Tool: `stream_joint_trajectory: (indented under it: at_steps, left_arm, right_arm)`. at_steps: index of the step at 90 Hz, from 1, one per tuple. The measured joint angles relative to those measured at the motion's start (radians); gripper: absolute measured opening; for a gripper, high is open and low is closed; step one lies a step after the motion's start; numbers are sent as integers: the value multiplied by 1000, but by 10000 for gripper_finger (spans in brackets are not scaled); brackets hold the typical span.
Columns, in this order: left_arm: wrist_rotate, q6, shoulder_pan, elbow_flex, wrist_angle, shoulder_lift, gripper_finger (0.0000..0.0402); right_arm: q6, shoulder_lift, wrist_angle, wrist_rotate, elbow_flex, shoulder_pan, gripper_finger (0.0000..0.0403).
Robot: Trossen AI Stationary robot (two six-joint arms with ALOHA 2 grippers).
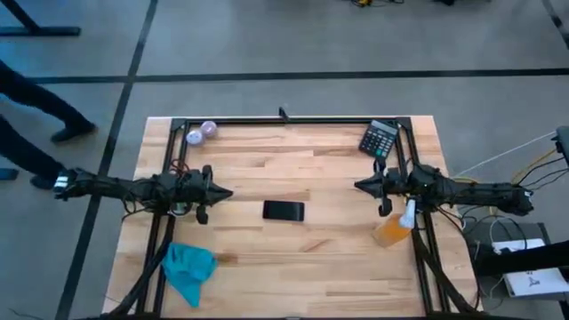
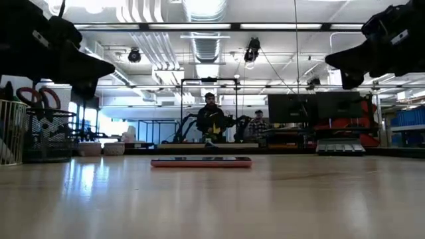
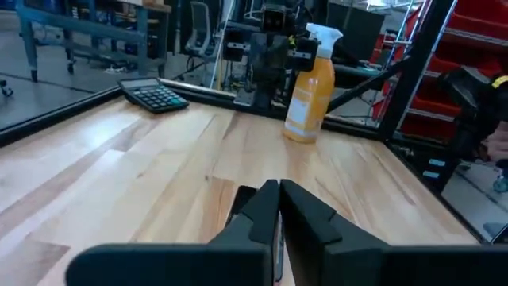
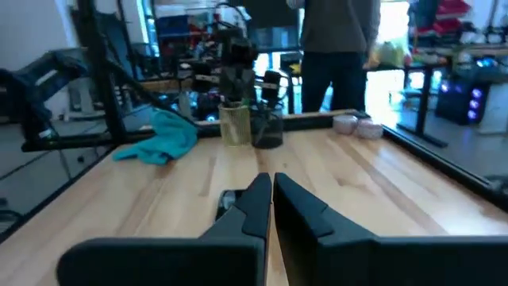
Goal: Apply microfiber cloth
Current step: Return to Home Position
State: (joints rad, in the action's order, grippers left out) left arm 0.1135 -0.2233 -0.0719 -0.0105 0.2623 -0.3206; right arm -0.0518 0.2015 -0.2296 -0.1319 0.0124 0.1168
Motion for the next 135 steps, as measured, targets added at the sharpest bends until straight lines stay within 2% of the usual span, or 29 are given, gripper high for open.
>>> stream_joint_trajectory:
  at_steps: [21,26,34,49,69,100,117,135]
  left_arm:
    - [0,3,0,0,-29,0,0]
    - [0,3,0,0,-41,-1,0]
    - [0,2,-1,0,-48,-2,0]
    - [0,1,-1,1,-47,-2,0]
    - [0,1,-1,1,-46,-14,0]
    - [-9,3,-2,-5,-42,-37,0]
    - [-30,77,-3,-6,-63,-3,0]
    - [-49,166,-3,0,-79,85,0]
  right_arm:
    - [55,4,8,179,0,-188,0]
    - [81,-2,14,189,0,-224,0]
    - [99,-9,17,195,0,-251,0]
    - [121,-9,46,316,-1,-250,0]
    - [139,-9,38,317,-1,-250,0]
    - [44,-9,68,317,-1,-250,0]
    - [44,-9,69,317,-2,-250,0]
    - [44,-9,68,317,-2,-250,0]
